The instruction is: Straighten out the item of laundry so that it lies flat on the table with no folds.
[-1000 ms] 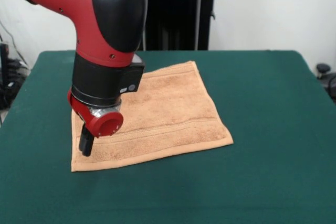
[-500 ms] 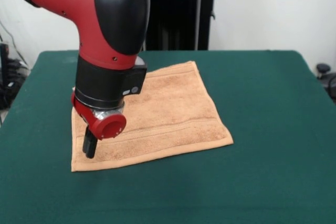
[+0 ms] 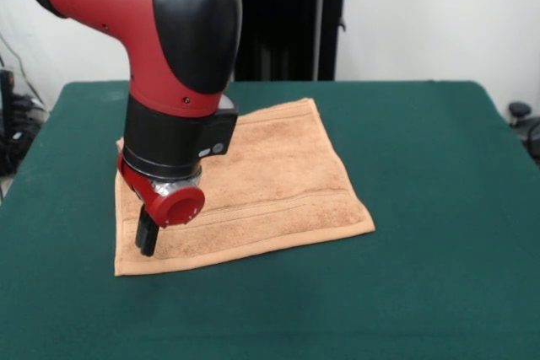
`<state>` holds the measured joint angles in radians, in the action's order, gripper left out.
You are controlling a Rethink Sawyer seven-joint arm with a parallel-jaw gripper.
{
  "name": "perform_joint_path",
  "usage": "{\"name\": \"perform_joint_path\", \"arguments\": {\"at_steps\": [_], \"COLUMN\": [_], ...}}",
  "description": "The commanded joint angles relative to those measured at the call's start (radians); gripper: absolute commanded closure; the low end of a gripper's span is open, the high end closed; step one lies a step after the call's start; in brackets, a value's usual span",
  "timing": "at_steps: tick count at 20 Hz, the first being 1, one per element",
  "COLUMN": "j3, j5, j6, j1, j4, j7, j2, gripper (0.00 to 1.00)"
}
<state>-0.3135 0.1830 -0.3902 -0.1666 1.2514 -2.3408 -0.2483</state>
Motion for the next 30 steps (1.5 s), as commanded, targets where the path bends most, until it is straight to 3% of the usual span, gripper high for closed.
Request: {"name": "perform_joint_path", "arguments": {"at_steps": [1, 12, 30], "j3": [0.102, 0.119, 0.096], "j5": [0.036, 0.03, 0.062], "j6": [-0.152, -0.216, -0.266], "j1": [0.015, -0.009, 0.026], "j4": [0.002, -0.079, -0.205], "j7": [-0.111, -0.084, -0.148], "j2": [0.065, 0.096, 0.169], "gripper": [1.0, 1.0, 1.0]}}
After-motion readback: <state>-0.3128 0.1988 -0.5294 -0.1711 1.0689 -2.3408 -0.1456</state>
